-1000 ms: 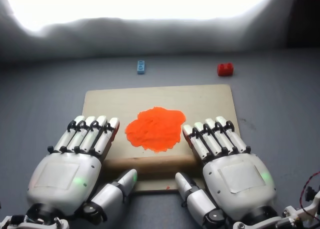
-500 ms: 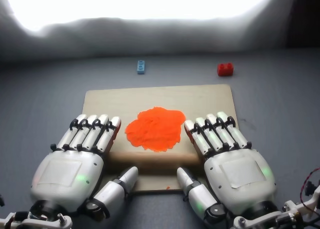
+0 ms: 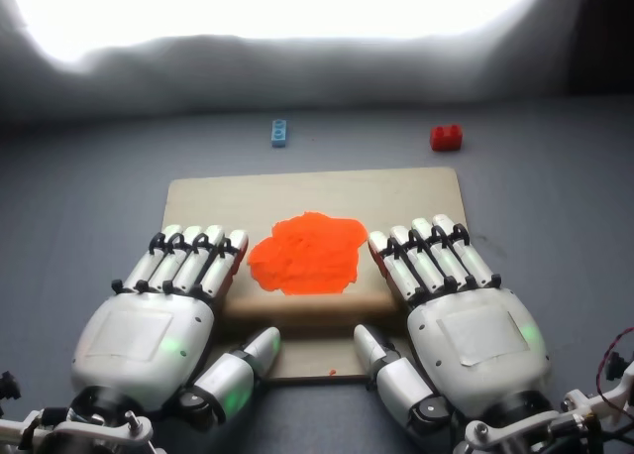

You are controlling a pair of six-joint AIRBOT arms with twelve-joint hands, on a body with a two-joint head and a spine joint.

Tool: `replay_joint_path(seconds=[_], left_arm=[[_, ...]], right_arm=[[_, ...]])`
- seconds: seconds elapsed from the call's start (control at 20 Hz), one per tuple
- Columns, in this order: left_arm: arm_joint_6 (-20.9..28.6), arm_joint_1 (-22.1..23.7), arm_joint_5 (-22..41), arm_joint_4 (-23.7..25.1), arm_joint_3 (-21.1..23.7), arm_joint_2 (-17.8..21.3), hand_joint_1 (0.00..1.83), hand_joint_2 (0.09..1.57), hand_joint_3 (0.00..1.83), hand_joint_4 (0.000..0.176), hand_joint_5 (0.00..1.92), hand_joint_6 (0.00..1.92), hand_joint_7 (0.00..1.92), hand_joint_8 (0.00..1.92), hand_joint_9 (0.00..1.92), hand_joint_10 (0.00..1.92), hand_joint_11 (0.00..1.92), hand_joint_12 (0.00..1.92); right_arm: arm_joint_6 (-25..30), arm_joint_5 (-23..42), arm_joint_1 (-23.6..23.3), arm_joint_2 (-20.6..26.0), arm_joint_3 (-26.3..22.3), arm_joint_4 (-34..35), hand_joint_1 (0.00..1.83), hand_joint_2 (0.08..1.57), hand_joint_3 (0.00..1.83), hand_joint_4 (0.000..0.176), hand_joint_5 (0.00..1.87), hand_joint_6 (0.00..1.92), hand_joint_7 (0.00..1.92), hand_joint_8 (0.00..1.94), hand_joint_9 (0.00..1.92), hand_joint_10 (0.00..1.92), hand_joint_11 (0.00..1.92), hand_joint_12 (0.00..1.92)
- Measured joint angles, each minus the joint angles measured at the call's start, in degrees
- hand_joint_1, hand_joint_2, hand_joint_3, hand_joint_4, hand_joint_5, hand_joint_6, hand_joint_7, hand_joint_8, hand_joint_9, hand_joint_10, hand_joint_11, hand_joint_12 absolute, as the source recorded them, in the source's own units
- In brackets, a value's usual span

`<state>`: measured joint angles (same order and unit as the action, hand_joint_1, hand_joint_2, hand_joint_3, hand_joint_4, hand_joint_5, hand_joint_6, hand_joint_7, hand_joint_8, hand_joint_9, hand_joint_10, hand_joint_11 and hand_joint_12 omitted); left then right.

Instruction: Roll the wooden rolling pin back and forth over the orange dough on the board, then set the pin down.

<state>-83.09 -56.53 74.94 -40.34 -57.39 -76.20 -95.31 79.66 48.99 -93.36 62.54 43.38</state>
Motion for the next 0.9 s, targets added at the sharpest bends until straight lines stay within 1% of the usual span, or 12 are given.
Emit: replay_joint_path(seconds=[0.55, 0.9], left_arm=[[0.1, 0.7, -1.4, -1.0, -1.3, -0.1, 0.00, 1.42, 0.01, 0.000, 0.00, 0.00, 0.00, 0.00, 0.00, 0.00, 0.00, 0.00], [0.5, 1.4, -3.1, -0.8, -2.6, -0.5, 0.00, 1.41, 0.01, 0.000, 0.00, 0.00, 0.00, 0.00, 0.00, 0.00, 0.00, 0.00]], right_arm=[[1.4, -1.4, -0.3, 0.0, 2.0, -0.6, 0.00, 1.48, 0.00, 0.000, 0.11, 0.00, 0.08, 0.00, 0.03, 0.00, 0.00, 0.00], [2.3, -2.6, -1.0, 0.0, 3.5, -0.6, 0.00, 1.49, 0.00, 0.000, 0.11, 0.00, 0.09, 0.00, 0.05, 0.01, 0.00, 0.00]])
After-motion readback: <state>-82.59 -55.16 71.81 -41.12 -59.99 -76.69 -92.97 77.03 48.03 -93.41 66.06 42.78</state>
